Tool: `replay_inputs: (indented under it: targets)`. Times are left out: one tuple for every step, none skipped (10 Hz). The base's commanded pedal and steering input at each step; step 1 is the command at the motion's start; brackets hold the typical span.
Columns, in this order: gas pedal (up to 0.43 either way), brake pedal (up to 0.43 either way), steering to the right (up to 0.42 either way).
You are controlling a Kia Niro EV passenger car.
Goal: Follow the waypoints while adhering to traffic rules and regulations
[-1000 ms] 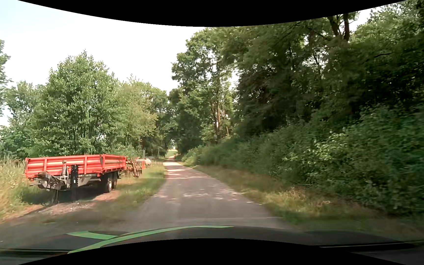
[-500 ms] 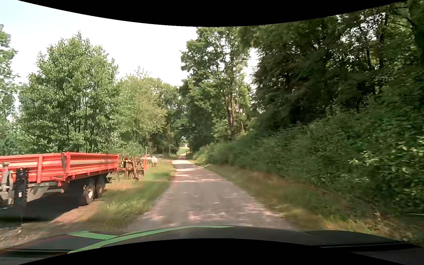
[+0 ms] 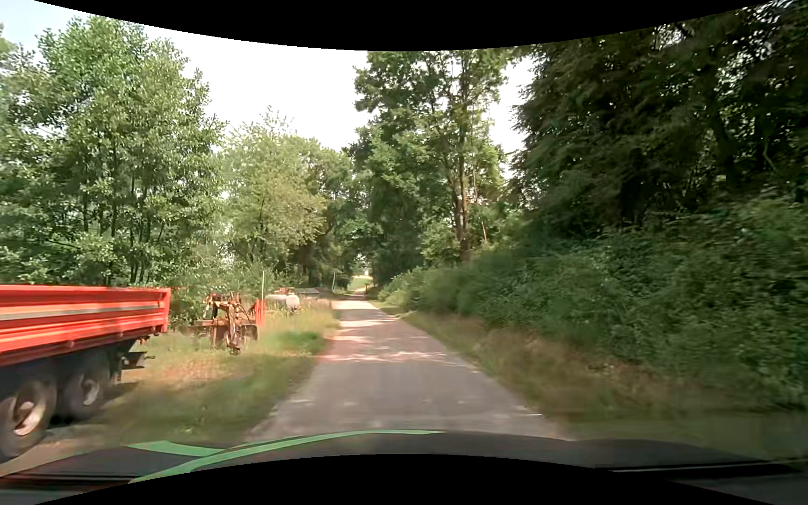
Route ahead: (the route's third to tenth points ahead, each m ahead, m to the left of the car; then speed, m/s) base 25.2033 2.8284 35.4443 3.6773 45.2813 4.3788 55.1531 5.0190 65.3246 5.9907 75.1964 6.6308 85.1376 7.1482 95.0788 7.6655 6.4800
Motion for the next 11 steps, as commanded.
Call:
replay_inputs:
  targets:
    - [0.177,0.000,-0.020]
    - [0.177,0.000,-0.026]
    - [0.177,0.000,-0.031]
    - [0.177,0.000,-0.033]
    - [0.177,0.000,-0.033]
    - [0.177,0.000,-0.033]
    - [0.177,0.000,-0.033]
    - [0.177,0.000,-0.033]
    - [0.177,0.000,-0.033]
    - [0.177,0.000,-0.033]
    - [0.177,0.000,-0.033]
